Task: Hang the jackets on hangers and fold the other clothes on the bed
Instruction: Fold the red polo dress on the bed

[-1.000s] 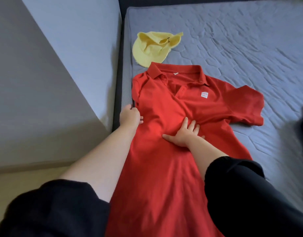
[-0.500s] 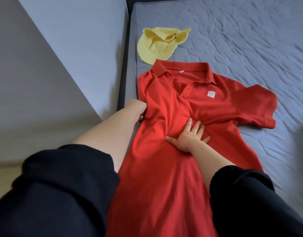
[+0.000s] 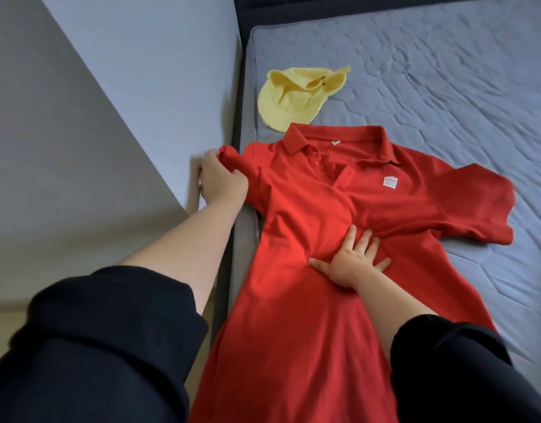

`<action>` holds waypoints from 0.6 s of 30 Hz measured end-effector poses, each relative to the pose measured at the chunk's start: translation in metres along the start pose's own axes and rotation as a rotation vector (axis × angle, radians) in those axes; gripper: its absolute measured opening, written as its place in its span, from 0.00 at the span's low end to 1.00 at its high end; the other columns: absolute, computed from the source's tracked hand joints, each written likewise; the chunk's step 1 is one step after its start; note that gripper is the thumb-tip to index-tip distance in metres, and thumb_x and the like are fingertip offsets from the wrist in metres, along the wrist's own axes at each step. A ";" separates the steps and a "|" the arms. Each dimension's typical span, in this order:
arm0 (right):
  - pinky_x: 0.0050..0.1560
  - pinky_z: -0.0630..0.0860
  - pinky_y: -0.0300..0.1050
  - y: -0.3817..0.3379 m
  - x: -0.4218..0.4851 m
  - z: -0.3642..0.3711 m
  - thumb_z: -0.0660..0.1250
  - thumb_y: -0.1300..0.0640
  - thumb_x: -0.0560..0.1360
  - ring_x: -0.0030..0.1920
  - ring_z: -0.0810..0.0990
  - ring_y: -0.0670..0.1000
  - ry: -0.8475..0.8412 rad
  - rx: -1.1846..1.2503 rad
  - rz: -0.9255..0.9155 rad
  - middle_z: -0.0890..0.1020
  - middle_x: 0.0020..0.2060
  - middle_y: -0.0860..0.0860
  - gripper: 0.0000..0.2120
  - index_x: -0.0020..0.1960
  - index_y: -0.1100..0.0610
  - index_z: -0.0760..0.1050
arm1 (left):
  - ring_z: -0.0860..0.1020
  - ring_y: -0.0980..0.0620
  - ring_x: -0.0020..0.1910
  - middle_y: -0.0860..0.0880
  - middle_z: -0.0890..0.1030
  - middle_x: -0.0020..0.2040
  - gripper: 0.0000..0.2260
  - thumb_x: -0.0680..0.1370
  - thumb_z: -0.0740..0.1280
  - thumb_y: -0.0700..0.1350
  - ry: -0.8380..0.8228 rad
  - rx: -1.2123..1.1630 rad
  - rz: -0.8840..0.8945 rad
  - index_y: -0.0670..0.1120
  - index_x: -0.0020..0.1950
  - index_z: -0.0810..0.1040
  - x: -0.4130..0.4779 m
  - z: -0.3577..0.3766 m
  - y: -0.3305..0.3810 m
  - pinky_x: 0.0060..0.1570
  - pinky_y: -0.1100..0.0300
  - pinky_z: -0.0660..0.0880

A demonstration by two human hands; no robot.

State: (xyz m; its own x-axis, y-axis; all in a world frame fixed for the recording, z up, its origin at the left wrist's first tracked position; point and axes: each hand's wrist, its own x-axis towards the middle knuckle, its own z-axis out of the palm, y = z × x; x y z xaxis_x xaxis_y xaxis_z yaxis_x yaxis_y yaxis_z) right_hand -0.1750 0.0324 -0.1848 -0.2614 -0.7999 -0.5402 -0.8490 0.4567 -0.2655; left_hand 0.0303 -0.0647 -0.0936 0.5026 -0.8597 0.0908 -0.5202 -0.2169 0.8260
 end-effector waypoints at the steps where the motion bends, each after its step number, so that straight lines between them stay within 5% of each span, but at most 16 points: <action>1: 0.70 0.39 0.67 0.000 0.000 0.000 0.63 0.24 0.62 0.75 0.33 0.58 0.001 -0.001 0.001 0.31 0.75 0.55 0.63 0.74 0.52 0.25 | 0.72 0.44 0.64 0.44 0.73 0.65 0.23 0.75 0.63 0.42 -0.034 0.060 -0.093 0.46 0.69 0.65 -0.002 0.002 -0.004 0.64 0.53 0.69; 4: 0.70 0.38 0.67 0.000 0.001 0.000 0.63 0.24 0.62 0.75 0.33 0.58 -0.004 -0.004 0.005 0.30 0.74 0.55 0.63 0.74 0.51 0.25 | 0.76 0.40 0.60 0.40 0.77 0.62 0.21 0.74 0.66 0.47 -0.149 0.286 -0.292 0.39 0.65 0.70 -0.003 0.006 -0.014 0.57 0.52 0.73; 7: 0.70 0.38 0.67 -0.001 0.002 0.001 0.63 0.24 0.63 0.75 0.33 0.58 -0.008 -0.014 0.004 0.30 0.74 0.55 0.63 0.74 0.52 0.24 | 0.79 0.40 0.55 0.40 0.81 0.55 0.14 0.74 0.68 0.45 -0.284 0.400 -0.282 0.39 0.56 0.77 -0.001 0.004 -0.013 0.50 0.54 0.75; 11: 0.70 0.38 0.67 -0.001 0.004 0.002 0.63 0.24 0.62 0.75 0.32 0.58 -0.012 -0.016 0.008 0.30 0.74 0.55 0.63 0.73 0.51 0.24 | 0.73 0.40 0.59 0.41 0.79 0.54 0.18 0.74 0.68 0.56 -0.098 0.621 0.179 0.42 0.53 0.80 0.009 0.000 0.010 0.53 0.51 0.72; 13: 0.70 0.37 0.67 0.000 0.005 0.002 0.63 0.23 0.62 0.75 0.32 0.58 -0.015 -0.017 0.009 0.29 0.74 0.55 0.63 0.73 0.51 0.23 | 0.75 0.41 0.58 0.42 0.80 0.53 0.18 0.73 0.70 0.54 -0.141 0.442 0.198 0.41 0.54 0.79 0.017 -0.003 0.031 0.53 0.53 0.71; 16: 0.70 0.38 0.67 0.000 0.005 0.003 0.62 0.23 0.62 0.75 0.31 0.58 -0.013 -0.018 0.012 0.29 0.74 0.55 0.63 0.73 0.51 0.23 | 0.80 0.45 0.51 0.45 0.81 0.53 0.17 0.73 0.73 0.44 -0.334 -0.062 -0.275 0.40 0.59 0.78 0.037 -0.010 0.060 0.49 0.55 0.76; 18: 0.70 0.38 0.67 0.000 0.005 0.003 0.62 0.23 0.62 0.75 0.32 0.58 -0.015 -0.016 0.013 0.29 0.74 0.55 0.63 0.73 0.52 0.24 | 0.81 0.45 0.46 0.43 0.82 0.49 0.16 0.74 0.72 0.42 -0.299 -0.030 -0.286 0.40 0.60 0.78 0.040 -0.020 0.065 0.41 0.55 0.76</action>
State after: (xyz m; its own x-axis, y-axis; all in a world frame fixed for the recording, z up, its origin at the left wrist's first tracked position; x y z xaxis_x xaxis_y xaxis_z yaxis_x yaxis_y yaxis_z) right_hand -0.1748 0.0295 -0.1893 -0.2658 -0.7878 -0.5556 -0.8529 0.4608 -0.2454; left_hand 0.0307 -0.1039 -0.0249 0.3984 -0.8644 -0.3067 -0.3663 -0.4566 0.8108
